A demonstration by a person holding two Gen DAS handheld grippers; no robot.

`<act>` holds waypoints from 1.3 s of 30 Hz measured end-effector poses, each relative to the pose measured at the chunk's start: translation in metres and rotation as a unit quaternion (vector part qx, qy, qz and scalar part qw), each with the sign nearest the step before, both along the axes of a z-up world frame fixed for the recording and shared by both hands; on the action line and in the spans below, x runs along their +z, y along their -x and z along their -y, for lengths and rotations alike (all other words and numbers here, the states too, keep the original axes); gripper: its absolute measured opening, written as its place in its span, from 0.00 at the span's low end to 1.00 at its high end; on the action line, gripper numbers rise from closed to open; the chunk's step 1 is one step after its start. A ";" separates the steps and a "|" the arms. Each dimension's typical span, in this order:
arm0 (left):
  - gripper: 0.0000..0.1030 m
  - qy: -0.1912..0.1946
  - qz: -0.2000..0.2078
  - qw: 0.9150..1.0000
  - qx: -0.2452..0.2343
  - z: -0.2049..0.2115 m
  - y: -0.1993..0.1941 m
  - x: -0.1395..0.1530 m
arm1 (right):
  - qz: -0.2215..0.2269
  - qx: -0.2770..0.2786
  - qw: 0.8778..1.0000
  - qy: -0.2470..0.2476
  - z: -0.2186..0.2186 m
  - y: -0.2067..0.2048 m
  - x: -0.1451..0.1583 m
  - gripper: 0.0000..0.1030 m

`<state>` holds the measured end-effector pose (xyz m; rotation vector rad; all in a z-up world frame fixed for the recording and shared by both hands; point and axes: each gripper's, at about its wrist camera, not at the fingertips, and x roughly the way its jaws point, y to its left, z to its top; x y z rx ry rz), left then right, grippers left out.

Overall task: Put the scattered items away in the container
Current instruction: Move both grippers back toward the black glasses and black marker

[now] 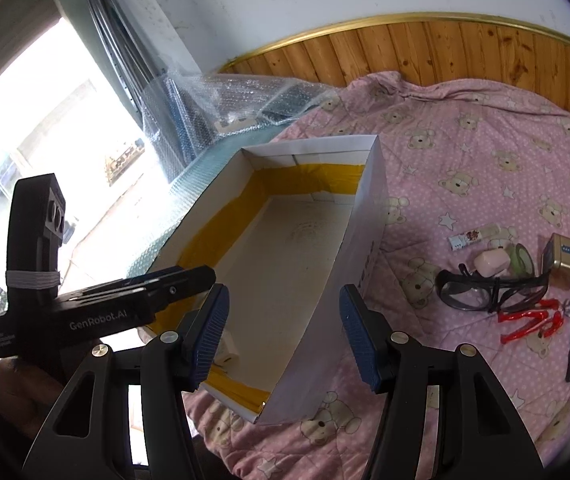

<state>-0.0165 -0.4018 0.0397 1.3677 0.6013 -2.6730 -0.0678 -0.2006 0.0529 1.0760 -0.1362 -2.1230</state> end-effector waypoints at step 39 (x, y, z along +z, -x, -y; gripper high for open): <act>0.58 0.091 0.057 0.986 -0.125 -0.139 0.011 0.008 | 0.053 -0.074 0.994 0.064 -0.109 0.006 -0.034 0.59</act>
